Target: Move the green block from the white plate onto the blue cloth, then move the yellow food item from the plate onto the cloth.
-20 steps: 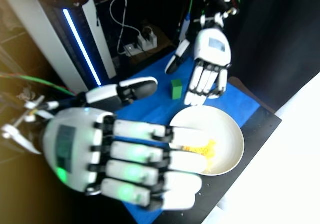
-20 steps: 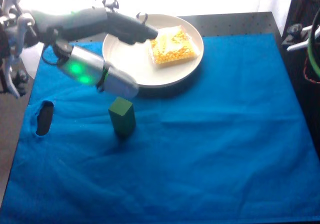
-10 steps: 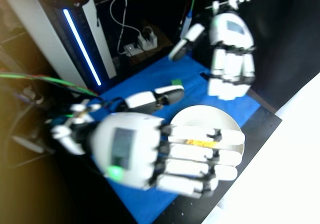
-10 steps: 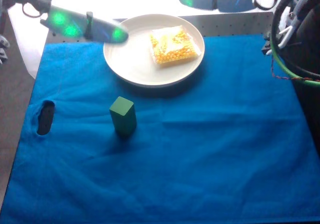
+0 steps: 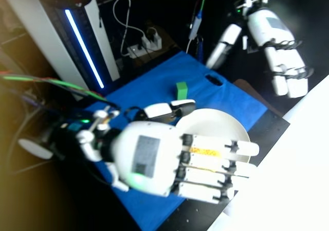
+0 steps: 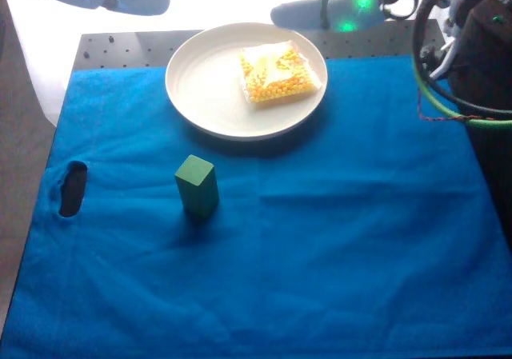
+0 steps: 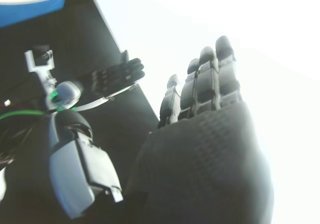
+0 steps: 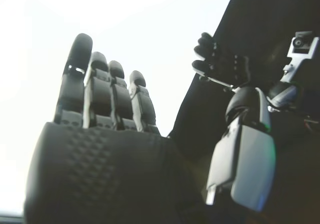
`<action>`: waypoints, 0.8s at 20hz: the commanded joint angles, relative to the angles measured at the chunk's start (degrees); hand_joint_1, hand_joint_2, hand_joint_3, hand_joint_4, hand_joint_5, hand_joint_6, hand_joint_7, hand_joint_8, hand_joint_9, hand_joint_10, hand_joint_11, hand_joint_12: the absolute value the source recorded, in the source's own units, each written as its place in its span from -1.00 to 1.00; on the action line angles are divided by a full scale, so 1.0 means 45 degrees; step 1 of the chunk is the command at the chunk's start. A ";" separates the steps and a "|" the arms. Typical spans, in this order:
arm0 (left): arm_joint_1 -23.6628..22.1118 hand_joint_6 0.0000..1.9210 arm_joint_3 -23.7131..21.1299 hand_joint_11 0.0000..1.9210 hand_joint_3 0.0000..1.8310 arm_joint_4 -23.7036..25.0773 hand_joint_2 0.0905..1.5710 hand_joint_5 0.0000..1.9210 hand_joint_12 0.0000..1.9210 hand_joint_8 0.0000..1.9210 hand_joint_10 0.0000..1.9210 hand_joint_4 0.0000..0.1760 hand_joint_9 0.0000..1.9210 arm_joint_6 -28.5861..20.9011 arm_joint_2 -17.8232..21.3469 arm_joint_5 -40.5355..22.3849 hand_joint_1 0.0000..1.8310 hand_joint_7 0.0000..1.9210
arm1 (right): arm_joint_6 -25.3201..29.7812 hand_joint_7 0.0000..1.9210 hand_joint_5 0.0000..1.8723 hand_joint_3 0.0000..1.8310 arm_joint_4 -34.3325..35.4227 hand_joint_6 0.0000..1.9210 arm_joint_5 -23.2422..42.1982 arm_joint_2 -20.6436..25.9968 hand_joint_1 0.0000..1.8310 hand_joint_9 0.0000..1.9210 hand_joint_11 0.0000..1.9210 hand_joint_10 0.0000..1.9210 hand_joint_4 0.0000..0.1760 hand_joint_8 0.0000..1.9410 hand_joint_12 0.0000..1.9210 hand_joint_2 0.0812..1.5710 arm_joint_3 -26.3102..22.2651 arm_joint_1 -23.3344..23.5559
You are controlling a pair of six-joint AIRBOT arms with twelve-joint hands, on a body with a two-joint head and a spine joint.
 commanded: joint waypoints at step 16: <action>-0.1582 -1.00 -0.0119 -1.00 -1.00 0.0483 -0.04 -1.00 -1.00 -1.00 -1.00 0.66 -1.00 0.0422 -0.0028 -0.0389 -0.48 -1.00 | 0.0060 -0.45 -0.65 -1.00 -0.5563 -1.00 -0.1129 -0.1251 -0.26 -0.51 -0.94 -0.98 -0.30 -0.99 0.16 -0.08 0.1268 0.1038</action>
